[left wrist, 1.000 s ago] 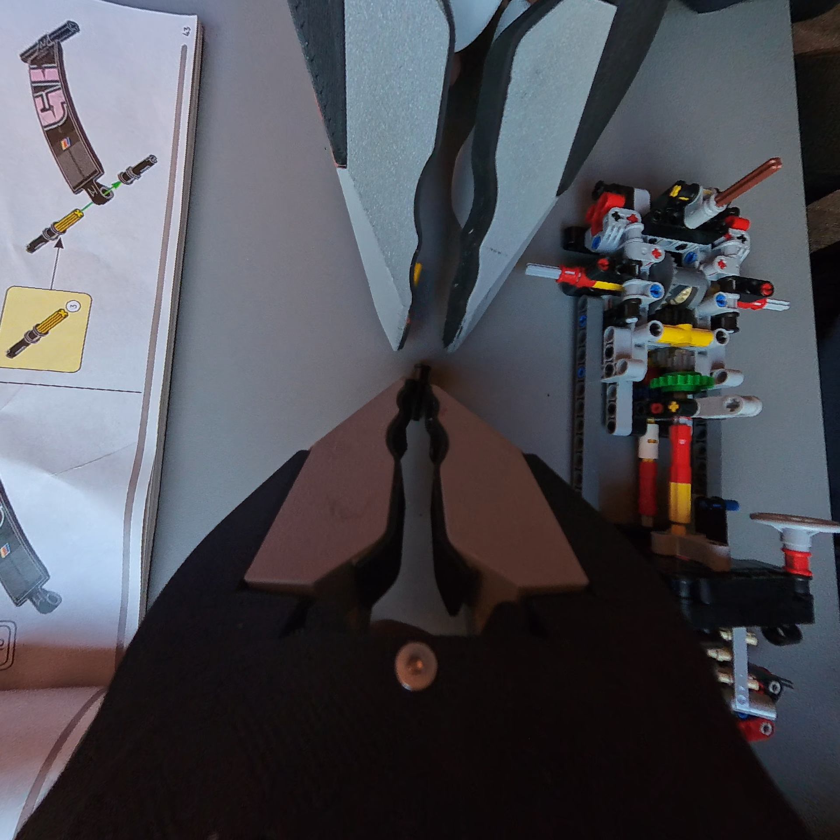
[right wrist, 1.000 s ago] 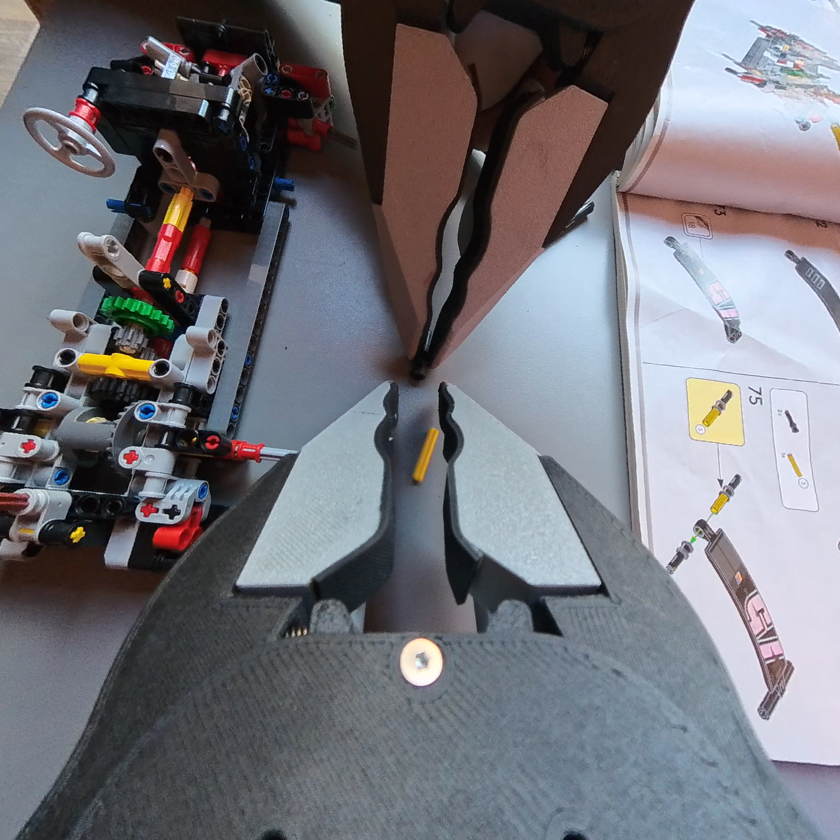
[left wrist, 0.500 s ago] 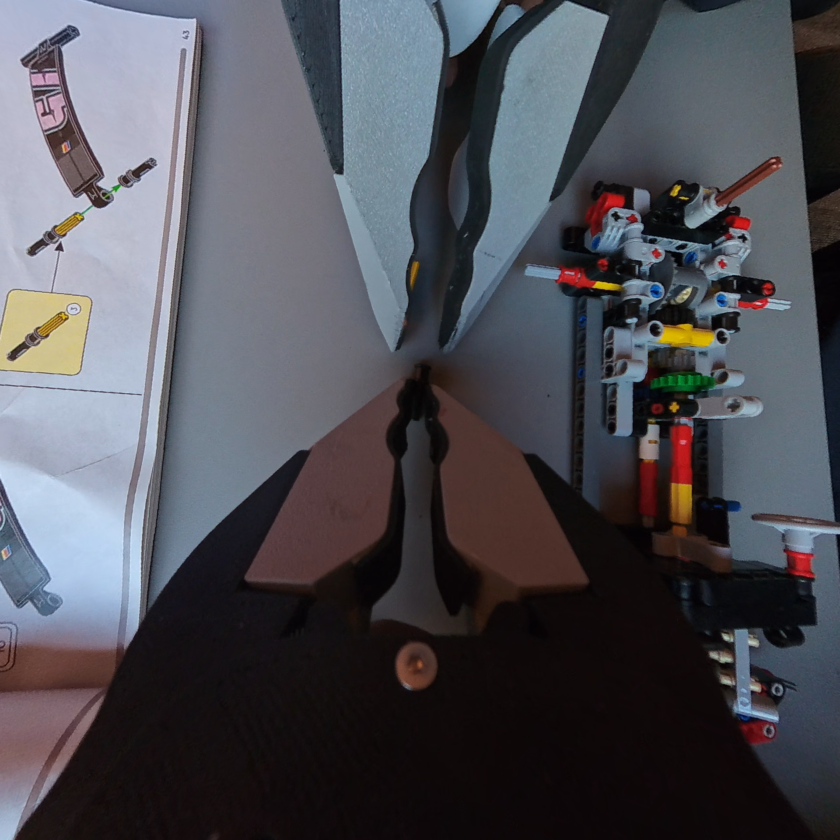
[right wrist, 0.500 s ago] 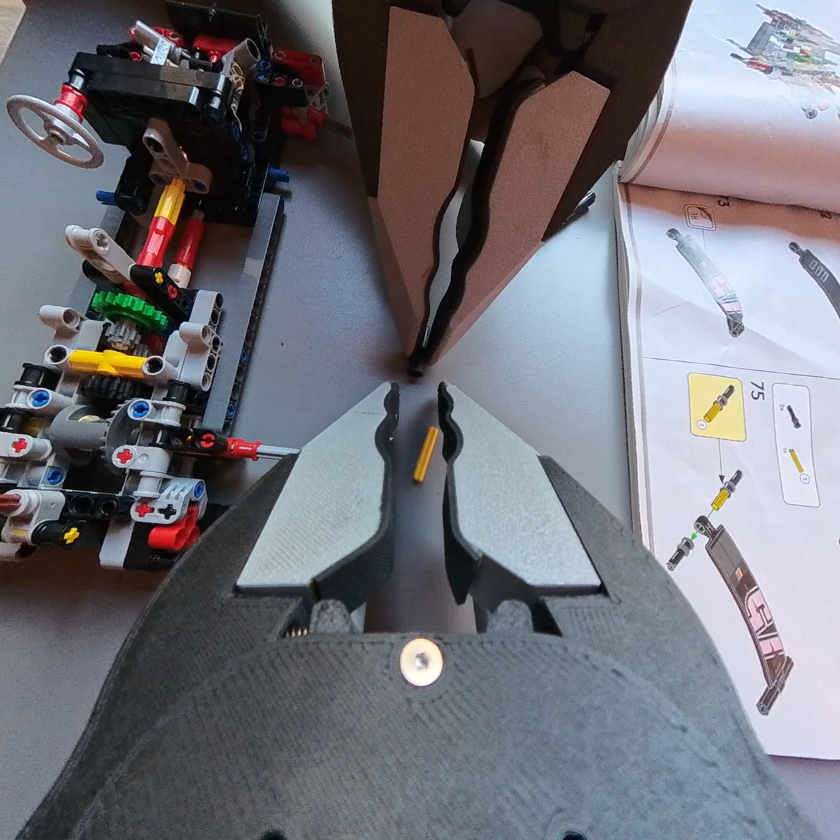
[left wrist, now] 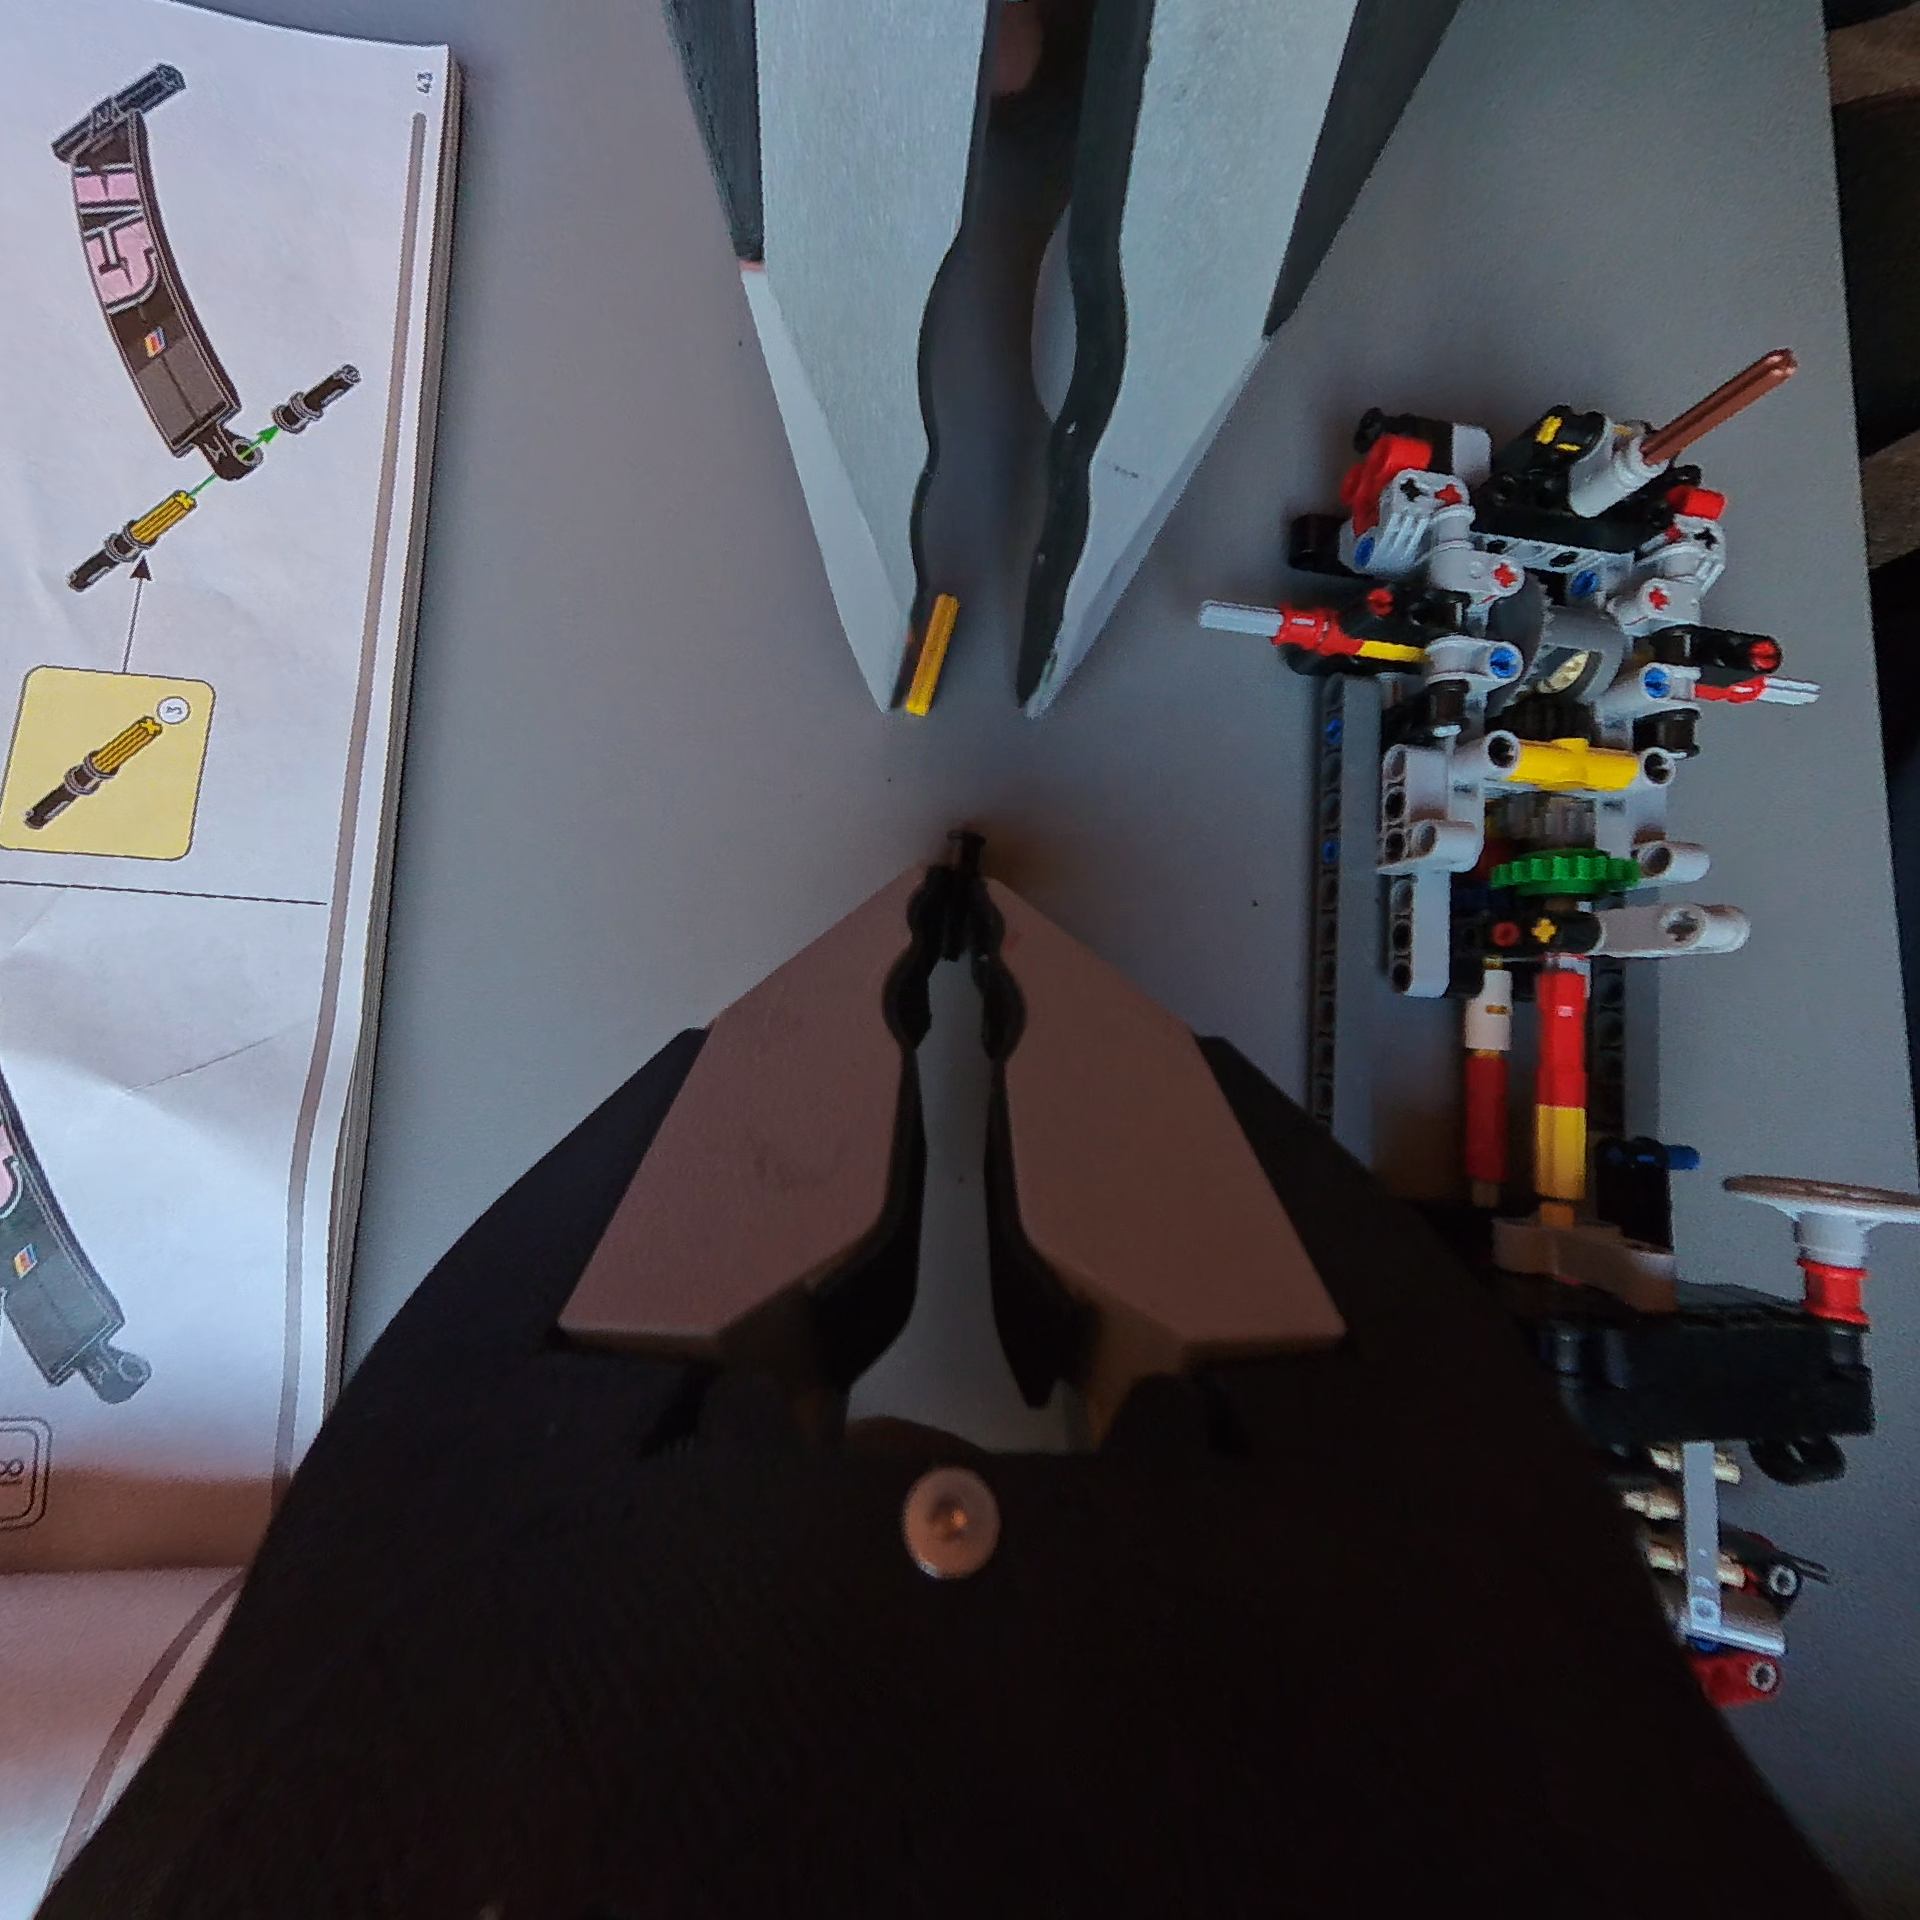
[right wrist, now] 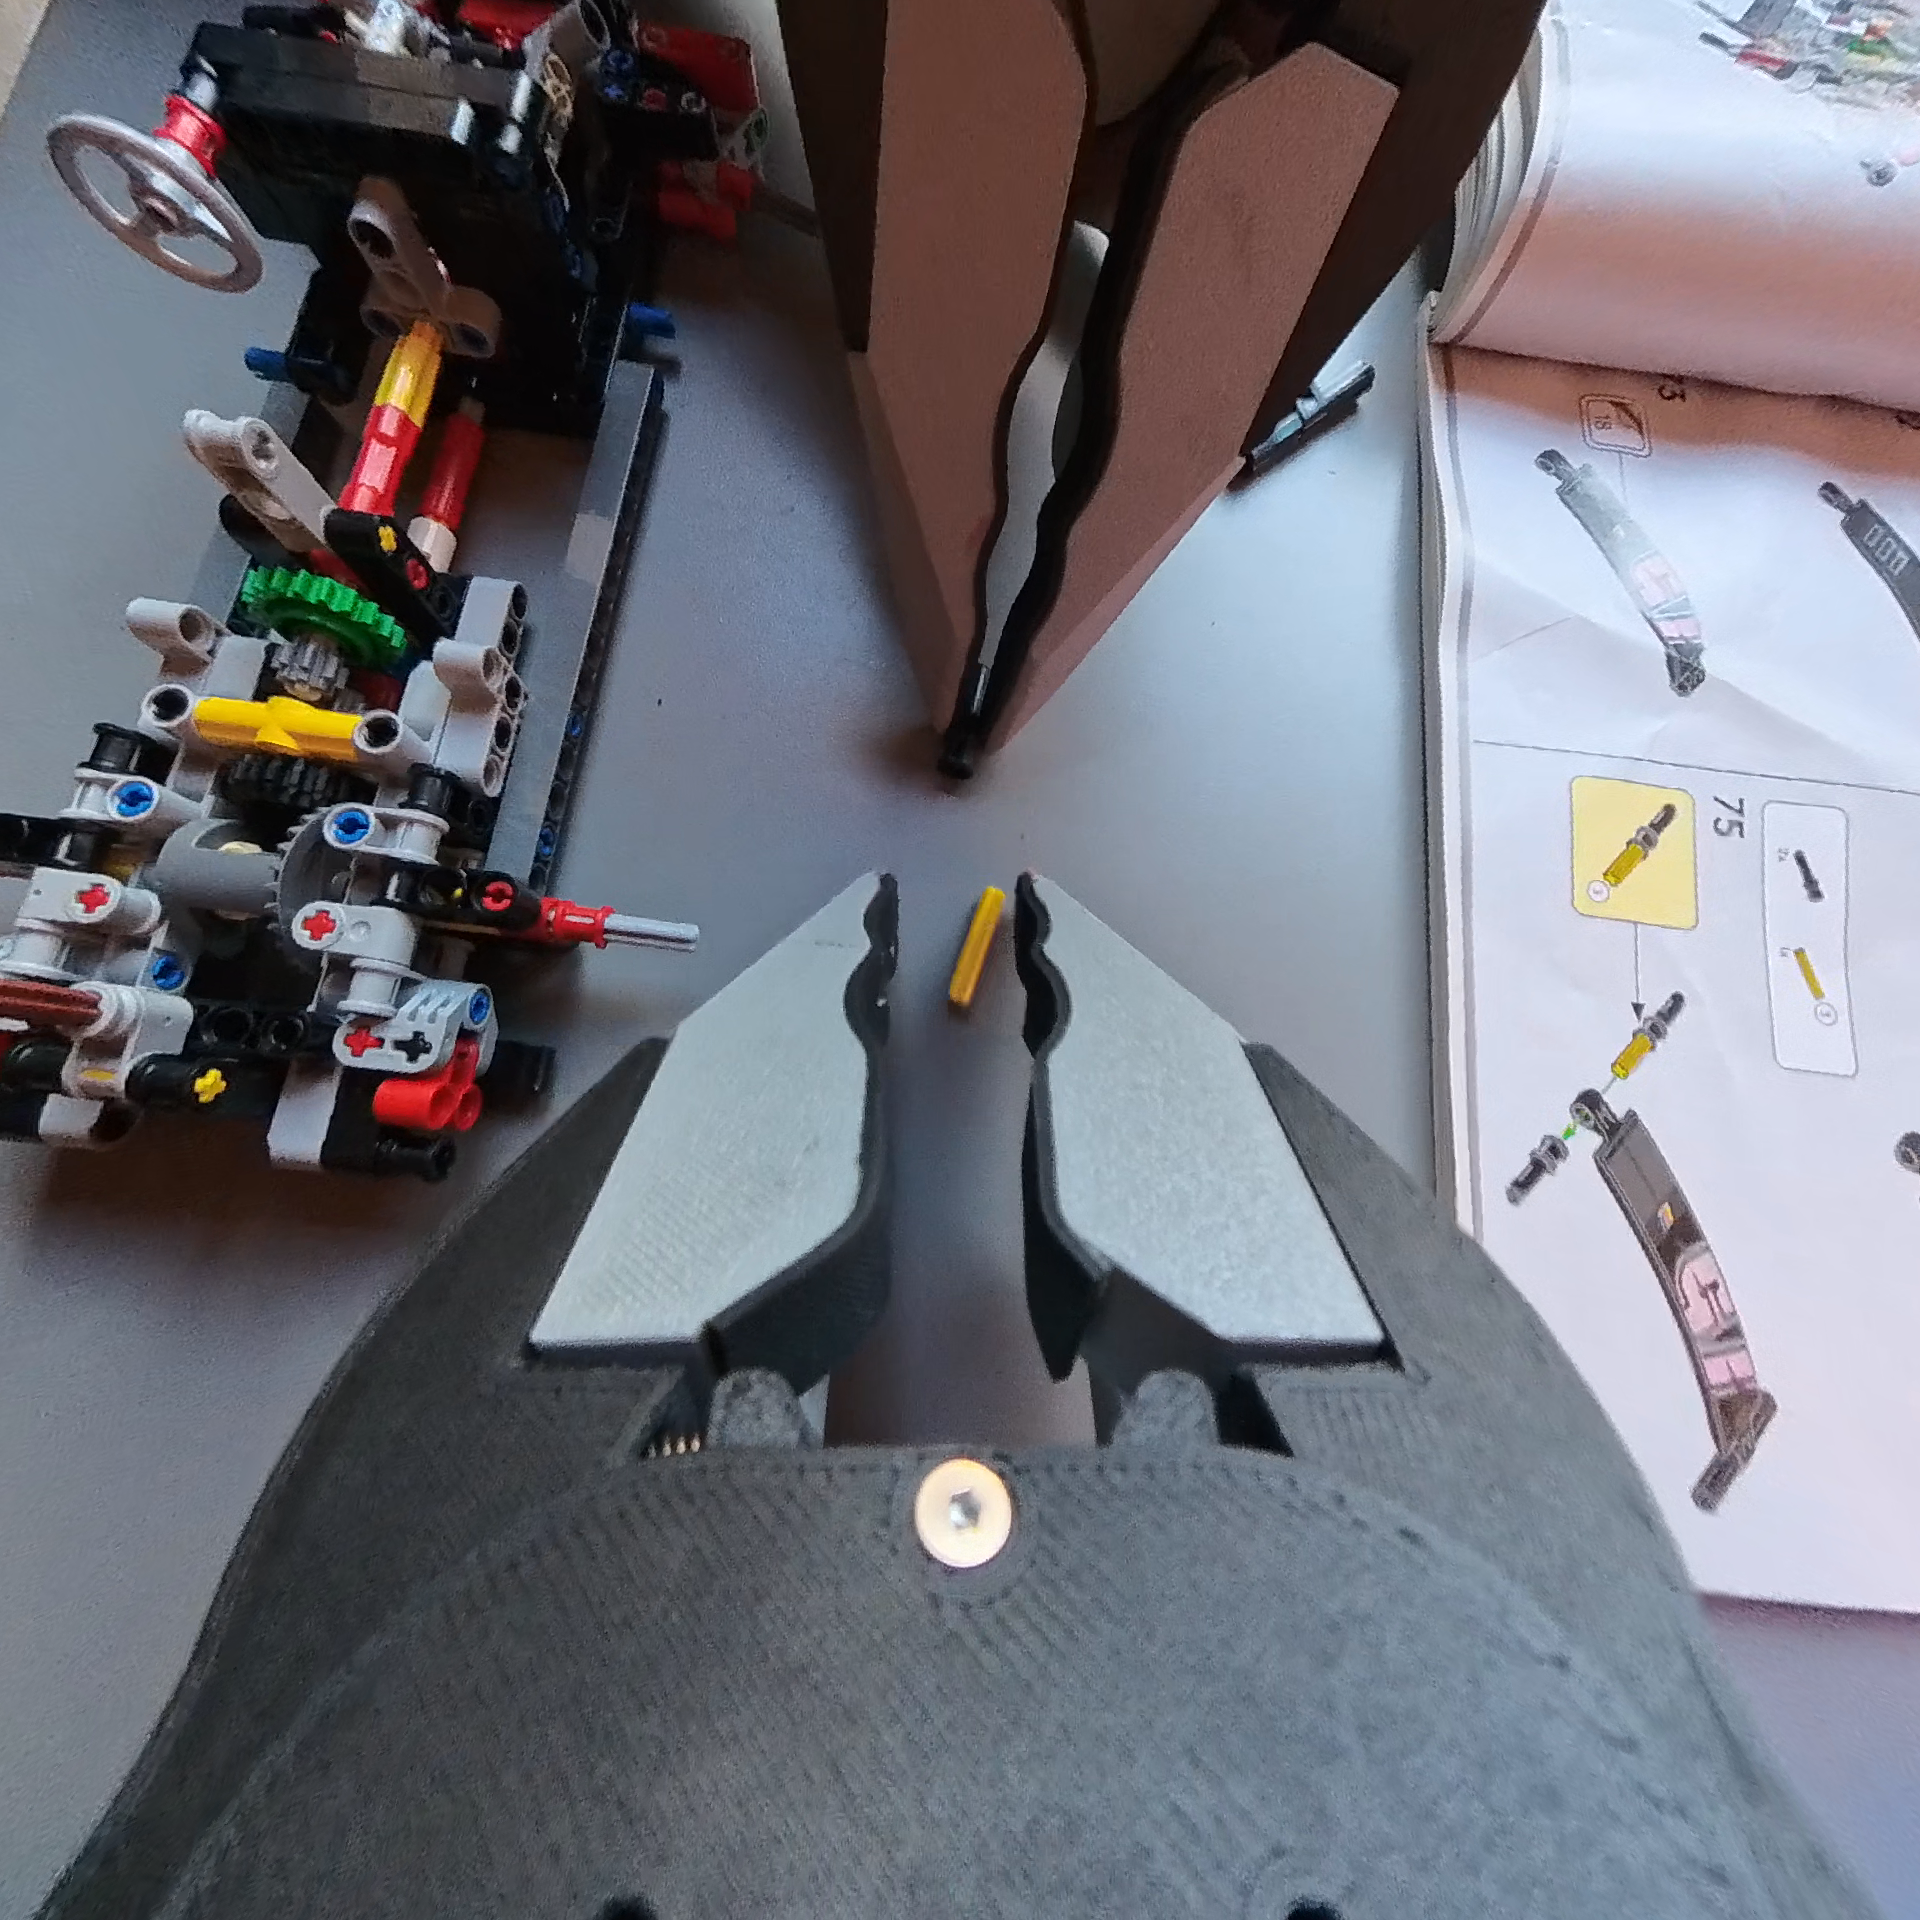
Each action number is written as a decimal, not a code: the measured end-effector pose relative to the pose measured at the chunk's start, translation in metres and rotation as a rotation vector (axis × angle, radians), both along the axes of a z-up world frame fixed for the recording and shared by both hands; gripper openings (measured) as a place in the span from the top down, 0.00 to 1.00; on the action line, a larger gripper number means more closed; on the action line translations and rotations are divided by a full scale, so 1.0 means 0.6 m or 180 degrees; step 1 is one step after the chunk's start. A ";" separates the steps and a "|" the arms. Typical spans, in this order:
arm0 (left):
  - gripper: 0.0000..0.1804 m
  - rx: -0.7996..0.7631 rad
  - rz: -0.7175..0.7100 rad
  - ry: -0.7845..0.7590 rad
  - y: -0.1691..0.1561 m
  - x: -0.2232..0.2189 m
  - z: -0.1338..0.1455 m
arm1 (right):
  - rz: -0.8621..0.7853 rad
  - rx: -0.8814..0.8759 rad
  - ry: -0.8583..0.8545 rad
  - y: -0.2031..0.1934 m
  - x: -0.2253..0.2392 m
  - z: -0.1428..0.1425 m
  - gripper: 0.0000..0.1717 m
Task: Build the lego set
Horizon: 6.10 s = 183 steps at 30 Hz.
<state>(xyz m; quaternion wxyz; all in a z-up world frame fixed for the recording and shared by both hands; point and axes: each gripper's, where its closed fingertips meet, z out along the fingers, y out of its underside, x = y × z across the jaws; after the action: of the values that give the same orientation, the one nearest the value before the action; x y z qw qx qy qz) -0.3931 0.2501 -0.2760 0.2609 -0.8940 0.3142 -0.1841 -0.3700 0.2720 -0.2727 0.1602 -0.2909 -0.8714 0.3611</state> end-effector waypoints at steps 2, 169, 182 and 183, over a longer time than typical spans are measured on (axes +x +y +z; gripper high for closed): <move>0.99 -0.0006 0.0006 -0.0010 0.000 0.000 0.000 | -0.0063 0.0114 0.0025 0.013 0.001 0.001 0.88; 0.98 0.1759 0.3452 0.0649 -0.405 -0.446 0.258 | -0.0232 -0.0385 -0.0069 0.010 -0.007 0.012 0.89; 0.98 0.1652 0.3497 0.0423 -0.424 -0.494 0.235 | -0.0255 -0.0499 -0.0210 0.012 -0.013 0.011 0.87; 0.98 0.1671 0.3504 0.0415 -0.426 -0.494 0.238 | -0.0257 -0.0504 -0.0212 0.012 -0.013 0.011 0.87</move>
<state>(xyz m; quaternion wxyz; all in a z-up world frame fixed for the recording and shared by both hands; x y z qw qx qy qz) -0.6894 -0.0056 -0.1332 0.5095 -0.8404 -0.1436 0.1163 -0.3780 0.2792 -0.2660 0.1220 -0.3494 -0.8325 0.4123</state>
